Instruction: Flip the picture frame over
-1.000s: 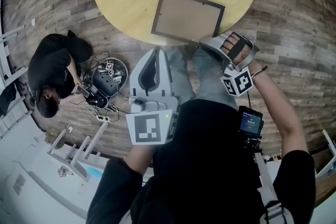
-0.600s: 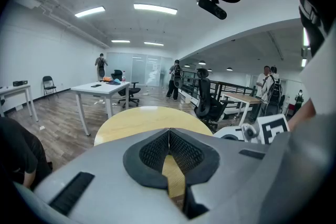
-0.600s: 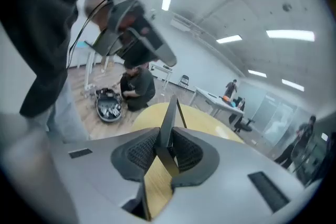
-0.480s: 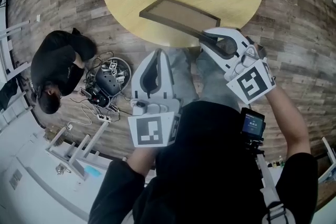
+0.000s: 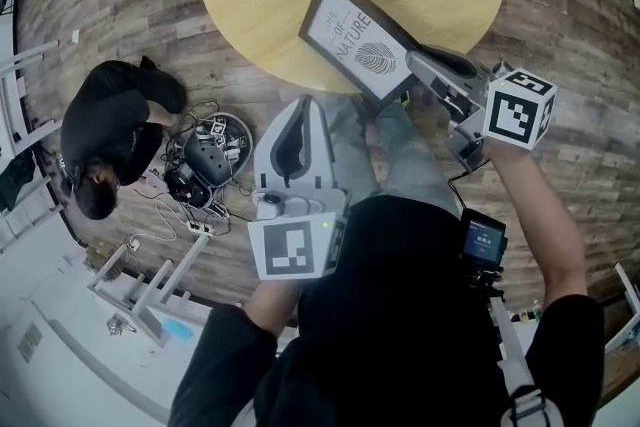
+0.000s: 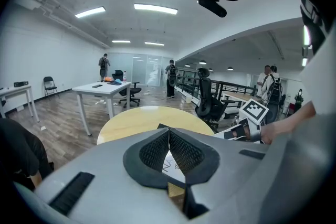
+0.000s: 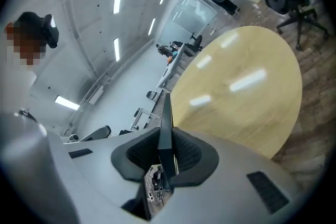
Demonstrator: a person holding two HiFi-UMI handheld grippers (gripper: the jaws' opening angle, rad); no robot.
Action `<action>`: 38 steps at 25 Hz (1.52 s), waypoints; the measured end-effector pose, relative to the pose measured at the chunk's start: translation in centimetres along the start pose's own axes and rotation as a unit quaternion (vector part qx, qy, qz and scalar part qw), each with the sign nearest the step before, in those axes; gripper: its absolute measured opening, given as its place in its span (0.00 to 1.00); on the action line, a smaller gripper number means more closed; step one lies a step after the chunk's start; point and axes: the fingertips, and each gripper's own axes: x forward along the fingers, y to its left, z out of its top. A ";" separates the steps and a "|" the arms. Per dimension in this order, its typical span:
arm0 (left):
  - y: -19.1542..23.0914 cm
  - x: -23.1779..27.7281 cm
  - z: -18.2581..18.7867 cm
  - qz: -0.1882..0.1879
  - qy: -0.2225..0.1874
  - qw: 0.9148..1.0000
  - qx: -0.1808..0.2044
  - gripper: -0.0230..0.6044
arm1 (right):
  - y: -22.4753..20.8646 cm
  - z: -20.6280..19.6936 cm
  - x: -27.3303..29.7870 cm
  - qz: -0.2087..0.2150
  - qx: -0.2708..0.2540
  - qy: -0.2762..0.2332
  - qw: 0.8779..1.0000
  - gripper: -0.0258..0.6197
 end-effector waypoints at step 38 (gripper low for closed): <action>0.4 1.6 -0.7 -0.012 0.010 1.000 -0.002 0.07 | -10.4 -0.9 -0.8 -0.307 -0.301 0.050 0.901 0.30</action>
